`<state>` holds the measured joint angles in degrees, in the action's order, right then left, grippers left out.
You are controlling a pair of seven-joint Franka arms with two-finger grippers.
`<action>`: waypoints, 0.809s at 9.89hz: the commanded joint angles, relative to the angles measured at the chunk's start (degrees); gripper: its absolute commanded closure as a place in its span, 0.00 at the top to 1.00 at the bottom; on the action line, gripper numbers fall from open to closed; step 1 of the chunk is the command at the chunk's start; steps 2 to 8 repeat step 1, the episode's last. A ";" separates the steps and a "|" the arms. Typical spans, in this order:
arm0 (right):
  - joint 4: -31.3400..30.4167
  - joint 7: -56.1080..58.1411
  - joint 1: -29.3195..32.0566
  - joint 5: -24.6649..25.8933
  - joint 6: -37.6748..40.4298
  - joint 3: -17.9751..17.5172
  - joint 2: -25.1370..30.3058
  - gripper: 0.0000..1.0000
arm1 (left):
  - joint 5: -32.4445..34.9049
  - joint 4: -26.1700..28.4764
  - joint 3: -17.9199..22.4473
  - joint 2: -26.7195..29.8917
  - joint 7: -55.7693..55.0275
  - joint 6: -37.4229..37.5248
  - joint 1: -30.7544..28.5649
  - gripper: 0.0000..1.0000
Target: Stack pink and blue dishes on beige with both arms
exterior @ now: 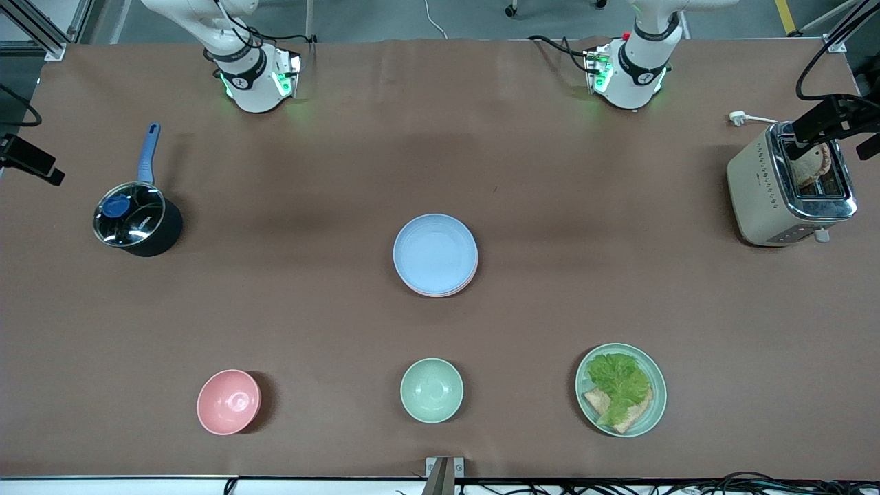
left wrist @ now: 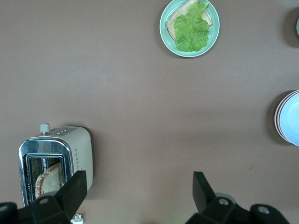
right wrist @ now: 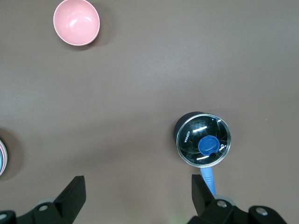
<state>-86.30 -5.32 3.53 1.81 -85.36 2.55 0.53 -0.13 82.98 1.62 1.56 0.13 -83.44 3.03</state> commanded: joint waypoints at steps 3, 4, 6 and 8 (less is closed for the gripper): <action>0.08 0.75 0.52 1.18 0.02 -0.96 0.79 1.00 | -0.93 1.66 0.05 -0.24 0.13 -0.32 -0.13 1.00; 0.08 0.75 0.52 1.18 0.02 -0.96 0.79 1.00 | -0.93 1.66 0.05 -0.24 0.13 -0.32 -0.13 1.00; 0.08 0.75 0.52 1.18 0.02 -0.96 0.79 1.00 | -0.93 1.66 0.05 -0.24 0.13 -0.32 -0.13 1.00; 0.08 0.75 0.52 1.18 0.02 -0.96 0.79 1.00 | -0.93 1.66 0.05 -0.24 0.13 -0.32 -0.13 1.00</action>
